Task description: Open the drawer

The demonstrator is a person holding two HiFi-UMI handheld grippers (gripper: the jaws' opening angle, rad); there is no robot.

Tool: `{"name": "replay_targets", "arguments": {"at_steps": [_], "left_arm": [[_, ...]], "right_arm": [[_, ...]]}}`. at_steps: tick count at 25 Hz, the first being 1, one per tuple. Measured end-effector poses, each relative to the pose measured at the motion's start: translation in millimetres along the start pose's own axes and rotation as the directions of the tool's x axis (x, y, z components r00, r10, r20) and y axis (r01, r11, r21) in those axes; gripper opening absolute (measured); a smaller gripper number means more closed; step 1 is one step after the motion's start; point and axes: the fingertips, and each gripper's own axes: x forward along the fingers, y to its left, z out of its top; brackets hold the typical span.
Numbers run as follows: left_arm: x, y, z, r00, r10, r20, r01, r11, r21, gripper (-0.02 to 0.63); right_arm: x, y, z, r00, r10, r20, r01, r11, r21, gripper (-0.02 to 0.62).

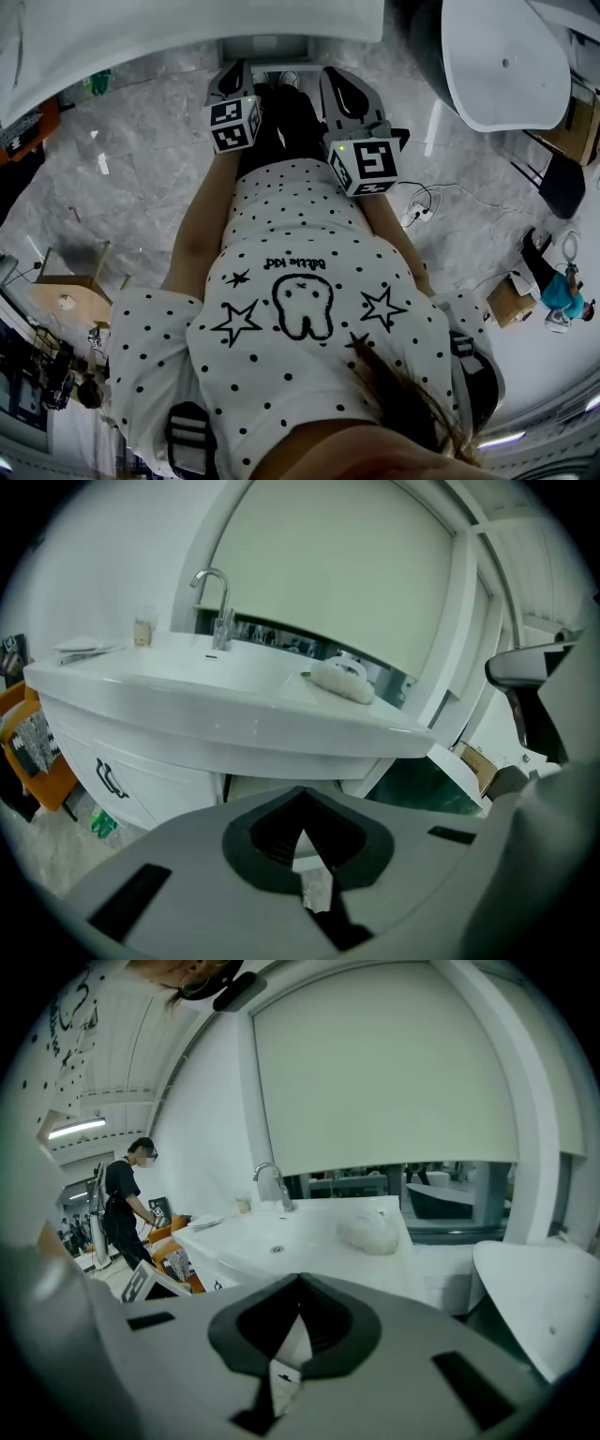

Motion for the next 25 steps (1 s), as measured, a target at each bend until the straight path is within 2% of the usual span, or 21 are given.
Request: {"name": "replay_targets", "arguments": {"at_steps": [8, 15, 25], "left_arm": [[-19, -4, 40, 0.996, -0.017, 0.087, 0.015, 1.000, 0.021, 0.005], [-25, -14, 56, 0.991, -0.028, 0.133, 0.024, 0.999, 0.026, 0.003], [-47, -20, 93, 0.973, -0.052, 0.227, 0.042, 0.998, 0.050, 0.005]], "right_arm": [[-4, 2, 16, 1.000, -0.007, 0.028, 0.008, 1.000, -0.025, 0.014], [-9, -3, 15, 0.999, -0.016, 0.031, 0.017, 0.999, -0.043, 0.014], [-14, -6, 26, 0.997, -0.032, 0.067, 0.037, 0.997, -0.062, 0.014]]}}
